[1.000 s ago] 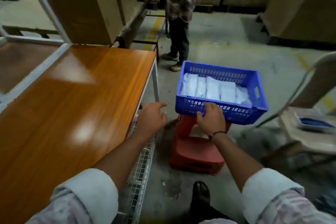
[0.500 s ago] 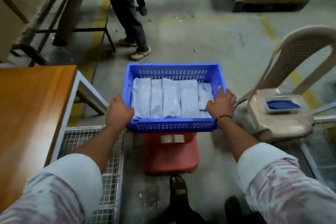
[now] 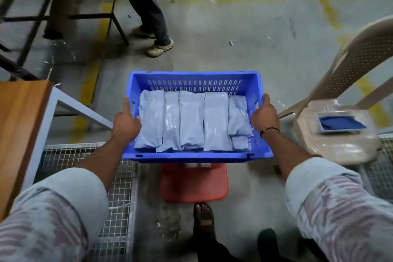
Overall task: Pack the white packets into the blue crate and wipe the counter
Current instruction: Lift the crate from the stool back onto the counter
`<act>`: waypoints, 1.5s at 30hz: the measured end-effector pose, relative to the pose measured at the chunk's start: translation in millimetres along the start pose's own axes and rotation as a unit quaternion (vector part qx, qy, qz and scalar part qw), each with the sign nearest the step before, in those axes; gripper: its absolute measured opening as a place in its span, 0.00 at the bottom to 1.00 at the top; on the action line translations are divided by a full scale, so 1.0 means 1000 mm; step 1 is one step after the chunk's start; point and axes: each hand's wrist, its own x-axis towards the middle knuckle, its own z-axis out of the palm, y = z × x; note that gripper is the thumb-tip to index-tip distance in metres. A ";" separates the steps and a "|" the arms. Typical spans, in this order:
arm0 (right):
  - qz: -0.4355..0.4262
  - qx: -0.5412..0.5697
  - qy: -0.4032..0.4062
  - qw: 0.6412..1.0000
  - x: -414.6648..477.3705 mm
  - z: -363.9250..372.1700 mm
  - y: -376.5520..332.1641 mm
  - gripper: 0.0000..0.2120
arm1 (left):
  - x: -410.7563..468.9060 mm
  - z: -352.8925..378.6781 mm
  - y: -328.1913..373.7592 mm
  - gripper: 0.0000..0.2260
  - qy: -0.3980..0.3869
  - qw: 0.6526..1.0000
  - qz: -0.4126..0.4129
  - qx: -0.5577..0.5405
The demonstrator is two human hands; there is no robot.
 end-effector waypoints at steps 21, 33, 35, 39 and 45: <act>-0.186 0.049 0.093 0.977 -0.124 -0.145 -0.105 0.30 | -0.182 -0.215 0.013 0.26 0.200 0.978 0.041 -0.040; -0.392 0.100 0.040 0.914 -0.355 -0.153 -0.199 0.22 | -0.472 -0.340 -0.159 0.23 0.386 0.919 -0.061 -0.046; -0.426 0.099 0.010 0.899 -0.411 -0.139 -0.214 0.23 | -0.536 -0.351 -0.198 0.23 0.411 0.906 -0.095 -0.023; -0.513 0.118 -0.076 0.847 -0.525 -0.103 -0.239 0.23 | -0.666 -0.360 -0.276 0.23 0.447 0.874 -0.186 0.029; -0.616 0.144 -0.196 0.749 -0.696 -0.064 -0.249 0.19 | -0.849 -0.338 -0.363 0.22 0.517 0.806 -0.285 0.042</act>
